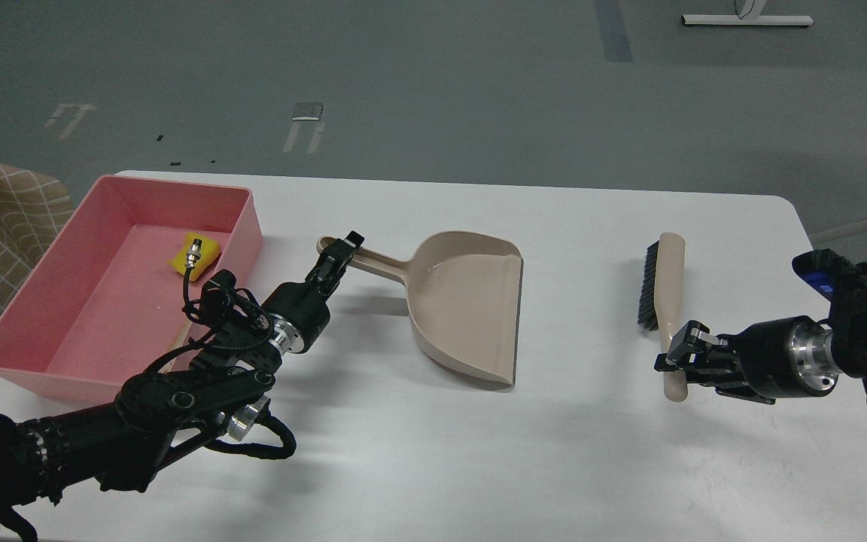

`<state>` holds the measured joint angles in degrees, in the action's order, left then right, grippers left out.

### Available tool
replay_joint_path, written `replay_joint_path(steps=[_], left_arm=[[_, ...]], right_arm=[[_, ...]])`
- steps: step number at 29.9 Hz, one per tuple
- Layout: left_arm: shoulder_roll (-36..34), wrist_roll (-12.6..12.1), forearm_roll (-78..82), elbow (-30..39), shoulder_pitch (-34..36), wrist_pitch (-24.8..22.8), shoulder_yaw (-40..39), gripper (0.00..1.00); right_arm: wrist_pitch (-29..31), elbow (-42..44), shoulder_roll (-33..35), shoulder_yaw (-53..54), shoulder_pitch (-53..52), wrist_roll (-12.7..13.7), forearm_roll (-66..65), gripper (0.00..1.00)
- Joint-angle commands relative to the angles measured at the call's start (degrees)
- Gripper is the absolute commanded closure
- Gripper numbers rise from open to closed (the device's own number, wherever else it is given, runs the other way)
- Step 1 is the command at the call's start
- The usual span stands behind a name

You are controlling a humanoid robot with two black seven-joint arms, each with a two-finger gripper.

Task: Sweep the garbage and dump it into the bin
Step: 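Set the brush down on the table and open both grippers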

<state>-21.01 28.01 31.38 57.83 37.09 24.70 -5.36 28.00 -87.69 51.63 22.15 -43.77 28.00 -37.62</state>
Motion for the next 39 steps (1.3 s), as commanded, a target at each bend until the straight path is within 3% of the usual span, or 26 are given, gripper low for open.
replay_joint_path(steps=[1,2,4,5,6,7,9,14,19,23,39], left_arm=[[0.00,-0.01,-0.09,0.00,0.00,0.00,0.00,1.00],[0.00,-0.01,-0.09,0.00,-0.09,0.00,-0.08,1.00],[0.00,-0.01,-0.09,0.00,-0.09,0.00,-0.17,1.00],[0.00,-0.01,-0.26,0.00,-0.18,0.00,-0.52,0.93],[0.00,-0.01,-0.53,0.00,-0.18,-0.09,-0.70,0.83],[0.00,-0.01,-1.66,0.00,-0.87,0.08,-1.83,0.43],[0.00,-0.01,-1.76,0.09,-1.32,0.08,-2.80,0.26],[0.00,-0.01,-1.85,0.35,-1.59,0.00,-3.16,0.18],[0.00,-0.01,-2.02,0.88,-2.20,-0.18,-3.34,0.03],[-0.09,-0.01,-2.11,1.41,-3.08,-0.44,-4.30,0.03],[-4.21,-0.01,-2.11,10.54,-6.24,0.17,-4.57,0.02]], right_arm=[[0.00,0.06,-0.04,0.09,-0.08,0.00,0.09,1.00],[0.00,0.06,-0.04,0.09,-0.08,0.00,0.09,0.99],[0.00,0.06,-0.04,0.09,-0.08,0.00,0.09,0.86],[0.00,0.06,-0.04,0.09,-0.17,0.00,0.09,0.77],[0.00,0.06,-0.04,0.09,-0.17,0.00,0.09,0.72],[0.00,0.06,-0.04,0.18,-0.17,0.00,0.09,0.56],[0.00,0.06,-0.04,0.27,-0.17,0.00,0.09,0.47],[0.00,-0.03,-0.04,0.27,-0.08,0.00,0.18,0.44],[0.00,-0.03,-0.56,0.53,-0.26,0.00,0.18,0.27],[0.00,-0.38,-0.30,0.88,-0.35,0.00,0.27,0.17],[0.00,-5.30,4.79,0.88,-0.17,0.00,0.62,0.10]])
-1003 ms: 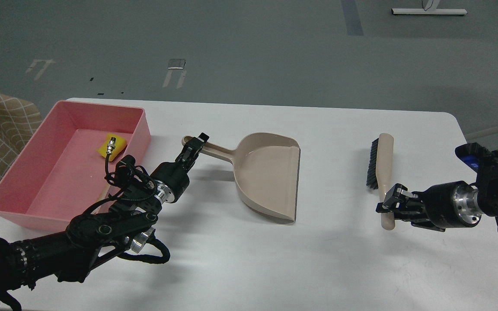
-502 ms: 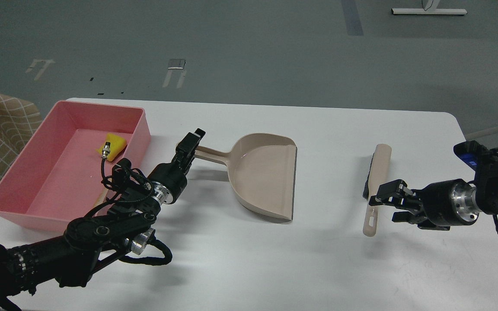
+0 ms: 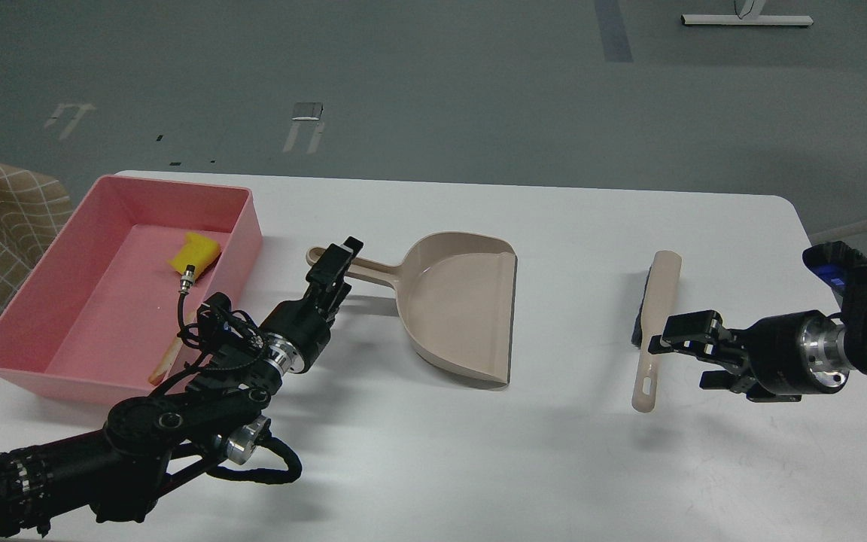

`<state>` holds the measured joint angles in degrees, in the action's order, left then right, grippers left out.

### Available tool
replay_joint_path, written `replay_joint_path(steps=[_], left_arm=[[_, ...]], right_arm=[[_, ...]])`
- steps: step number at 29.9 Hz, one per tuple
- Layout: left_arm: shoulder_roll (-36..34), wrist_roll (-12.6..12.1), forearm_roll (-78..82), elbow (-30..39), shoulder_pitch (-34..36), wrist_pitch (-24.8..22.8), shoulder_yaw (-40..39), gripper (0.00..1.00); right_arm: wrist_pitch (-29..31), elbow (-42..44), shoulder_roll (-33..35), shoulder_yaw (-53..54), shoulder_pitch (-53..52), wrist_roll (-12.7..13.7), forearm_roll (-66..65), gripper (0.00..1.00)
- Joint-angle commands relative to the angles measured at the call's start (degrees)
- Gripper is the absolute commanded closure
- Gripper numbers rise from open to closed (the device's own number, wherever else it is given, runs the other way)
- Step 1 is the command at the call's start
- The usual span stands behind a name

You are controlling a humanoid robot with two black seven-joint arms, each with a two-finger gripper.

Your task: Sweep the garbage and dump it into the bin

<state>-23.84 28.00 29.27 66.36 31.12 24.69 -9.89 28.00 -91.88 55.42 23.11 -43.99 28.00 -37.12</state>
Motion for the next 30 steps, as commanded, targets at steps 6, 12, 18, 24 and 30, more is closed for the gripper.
replay_joint_path(steps=[6,12,18,24,30], left_arm=[[-5.42,0.00,0.09,8.60,-1.77,2.99,0.05,0.02],[-9.38,0.00,0.09,15.11,-2.74,3.31,0.05,0.02],[-12.19,0.00,0.09,22.14,-2.47,3.31,-0.04,0.02],[-15.00,0.00,0.09,24.96,2.70,3.31,-0.74,0.02],[-15.97,0.00,-0.61,24.26,13.59,3.17,-0.74,0.02]], right_arm=[[0.00,-4.27,2.94,0.09,0.04,0.00,0.20,0.08],[0.00,-6.99,4.43,0.97,-0.05,0.00,0.29,0.08],[0.00,-7.26,5.22,4.40,-0.13,0.00,0.73,0.04],[0.00,-7.17,1.90,16.85,-0.40,0.00,6.25,0.02],[0.00,-5.16,-2.68,23.82,-0.05,0.00,7.23,0.01]])
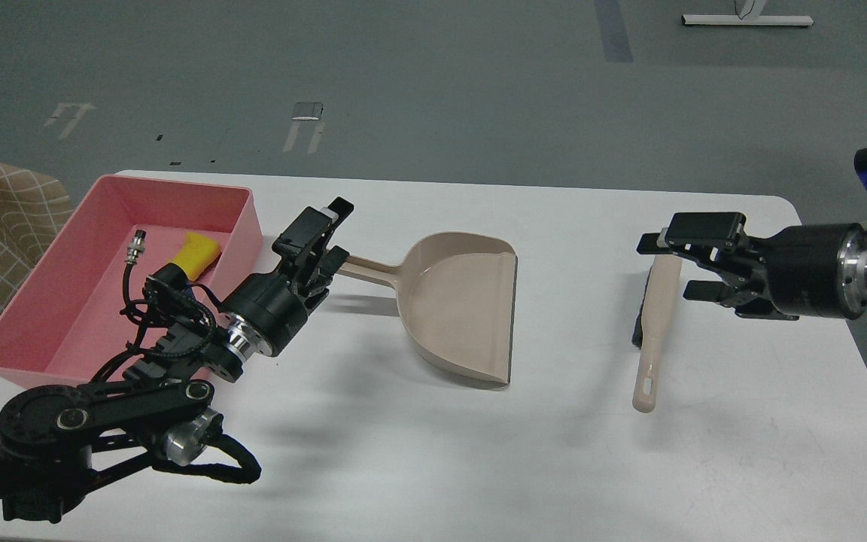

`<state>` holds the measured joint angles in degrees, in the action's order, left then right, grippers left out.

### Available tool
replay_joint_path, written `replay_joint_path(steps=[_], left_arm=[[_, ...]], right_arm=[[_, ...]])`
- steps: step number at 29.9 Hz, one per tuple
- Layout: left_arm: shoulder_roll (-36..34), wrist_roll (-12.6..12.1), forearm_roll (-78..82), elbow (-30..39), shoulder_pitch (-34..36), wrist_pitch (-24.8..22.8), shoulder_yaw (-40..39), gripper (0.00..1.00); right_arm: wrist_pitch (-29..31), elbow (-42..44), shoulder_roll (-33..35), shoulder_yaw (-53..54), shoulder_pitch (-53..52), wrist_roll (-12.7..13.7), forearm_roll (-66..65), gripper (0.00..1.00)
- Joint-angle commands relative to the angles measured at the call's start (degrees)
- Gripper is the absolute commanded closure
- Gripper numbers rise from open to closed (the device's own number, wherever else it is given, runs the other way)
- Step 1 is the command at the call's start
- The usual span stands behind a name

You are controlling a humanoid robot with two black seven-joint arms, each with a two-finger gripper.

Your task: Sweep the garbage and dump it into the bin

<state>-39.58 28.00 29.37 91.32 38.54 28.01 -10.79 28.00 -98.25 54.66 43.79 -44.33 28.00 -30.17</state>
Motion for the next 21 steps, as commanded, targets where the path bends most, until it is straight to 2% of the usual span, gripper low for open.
replay_joint_path(steps=[1,5,9,12,14,15,18,21], left_arm=[[-0.23,0.00,-0.98,-1.14,7.42,-0.32,0.24,0.02],[0.38,0.00,-2.47,-5.34,14.79,-1.11,0.59,0.02],[2.05,0.00,-2.92,-9.57,20.25,-4.44,0.85,0.02],[3.72,0.00,-2.92,-15.10,24.21,-10.68,0.77,0.02],[5.03,0.00,-2.92,-20.36,25.97,-15.50,0.42,0.02],[5.04,0.00,-2.92,-20.39,25.98,-15.52,0.41,0.02],[8.73,0.00,-3.00,-27.76,26.94,-21.58,-0.55,0.02],[11.63,0.00,-3.00,-33.91,26.68,-27.38,-5.55,0.02]], right_arm=[[0.00,1.56,-2.54,3.40,0.39,0.00,0.29,0.01],[0.00,7.26,-7.01,5.59,0.65,0.00,4.04,0.00],[0.00,12.19,-11.59,10.86,0.92,0.00,10.56,0.00],[0.00,17.29,-17.03,17.63,1.36,0.00,11.89,0.00],[0.00,22.02,-23.26,24.03,1.44,0.00,11.80,0.00],[0.00,22.05,-23.29,24.06,1.44,0.00,11.80,0.00],[0.00,27.40,-31.01,31.17,1.53,0.00,11.80,0.00],[0.00,33.46,-37.78,35.92,0.65,0.00,11.54,0.00]])
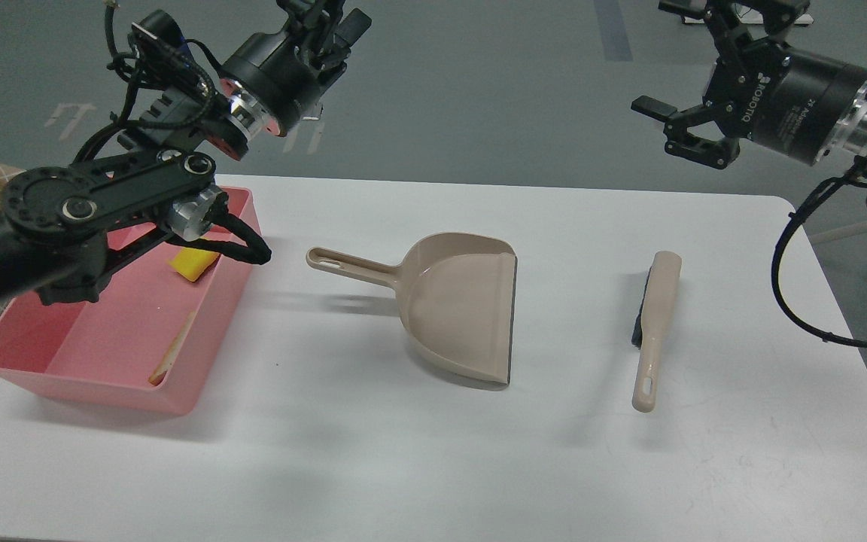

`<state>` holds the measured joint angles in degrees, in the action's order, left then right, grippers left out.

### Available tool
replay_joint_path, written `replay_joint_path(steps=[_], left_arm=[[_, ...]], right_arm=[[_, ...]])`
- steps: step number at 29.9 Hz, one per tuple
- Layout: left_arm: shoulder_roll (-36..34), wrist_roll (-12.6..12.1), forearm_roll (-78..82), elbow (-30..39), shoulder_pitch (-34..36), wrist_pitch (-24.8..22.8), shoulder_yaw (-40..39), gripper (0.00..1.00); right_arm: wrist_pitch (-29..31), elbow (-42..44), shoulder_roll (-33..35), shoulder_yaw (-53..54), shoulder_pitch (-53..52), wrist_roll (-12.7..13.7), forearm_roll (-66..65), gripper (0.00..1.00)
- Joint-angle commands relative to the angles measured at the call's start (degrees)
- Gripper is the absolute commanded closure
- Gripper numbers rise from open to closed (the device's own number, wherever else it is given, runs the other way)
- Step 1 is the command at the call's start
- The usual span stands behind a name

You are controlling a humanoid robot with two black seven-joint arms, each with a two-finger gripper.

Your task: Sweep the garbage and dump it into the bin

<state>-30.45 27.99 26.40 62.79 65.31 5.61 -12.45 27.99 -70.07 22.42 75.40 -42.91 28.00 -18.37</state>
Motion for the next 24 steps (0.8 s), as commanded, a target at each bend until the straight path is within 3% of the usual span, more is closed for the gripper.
replay_joint_path(steps=[1,6,8,15,18,24], left_arm=[[2.94,0.01,-0.04,-6.61,-0.27,-6.30,-5.29,0.02],[6.45,0.01,-0.12,-14.43,-0.53,-18.14,-10.66,0.02],[7.16,0.01,-0.13,-16.37,-0.53,-21.15,-11.98,0.02],[10.32,0.01,-1.52,-27.53,-2.64,-33.61,-17.17,0.02],[12.51,0.01,-4.68,-30.79,-4.04,-33.61,-18.05,0.02],[14.46,0.01,-5.93,-32.55,-5.81,-33.61,-17.96,0.02]], right_arm=[[0.01,7.04,-6.94,5.28,-1.03,0.00,-0.27,0.00],[0.01,18.45,-15.81,9.85,-5.50,0.00,-0.18,0.00],[0.01,21.02,-16.35,10.30,-6.91,0.00,-0.18,0.00],[0.01,42.87,-18.20,10.56,-17.89,0.00,0.17,0.00],[0.01,47.56,-20.21,10.56,-19.84,0.00,0.26,0.00],[0.01,47.40,-22.24,9.86,-17.30,-0.32,0.26,0.00]])
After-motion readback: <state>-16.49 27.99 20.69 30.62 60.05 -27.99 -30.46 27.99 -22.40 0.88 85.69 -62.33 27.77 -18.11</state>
